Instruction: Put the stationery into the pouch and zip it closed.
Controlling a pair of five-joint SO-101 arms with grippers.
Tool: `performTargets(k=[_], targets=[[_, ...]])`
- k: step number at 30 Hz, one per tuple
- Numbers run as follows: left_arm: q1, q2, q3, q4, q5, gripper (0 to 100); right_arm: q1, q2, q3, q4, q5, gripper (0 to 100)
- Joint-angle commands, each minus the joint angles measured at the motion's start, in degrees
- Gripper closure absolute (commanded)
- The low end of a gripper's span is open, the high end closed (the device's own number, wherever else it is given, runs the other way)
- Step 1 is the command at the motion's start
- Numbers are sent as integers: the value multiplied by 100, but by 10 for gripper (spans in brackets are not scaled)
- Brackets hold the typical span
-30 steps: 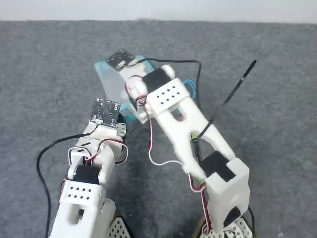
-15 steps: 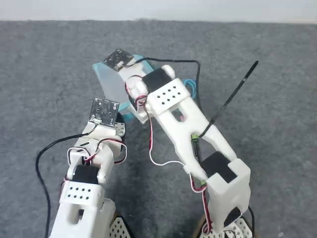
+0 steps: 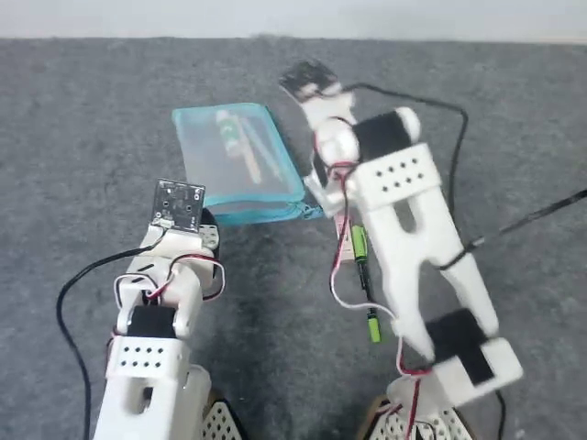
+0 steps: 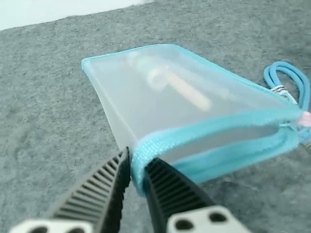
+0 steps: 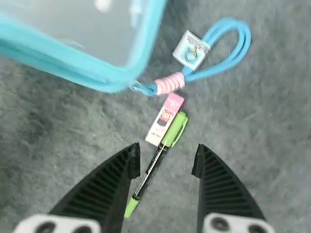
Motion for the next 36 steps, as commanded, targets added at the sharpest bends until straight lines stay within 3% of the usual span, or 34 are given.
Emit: performTargets(k=[1,7,21,28,36], targets=[[-53,0,-268,-53,70,989,189,-1068,2031,-1182,114,818],[-18,0,-259,-53,70,989,198,-1895,4545,-2141,105,818],[-18,9,-259,-53,70,989,409,-1965,6453,-3635,281,831],[-18,18,-259,-44,70,989,549,-1965,6585,-3785,273,992],[-18,9,-259,-35,70,989,2220,-1965,5398,-3433,519,991]])
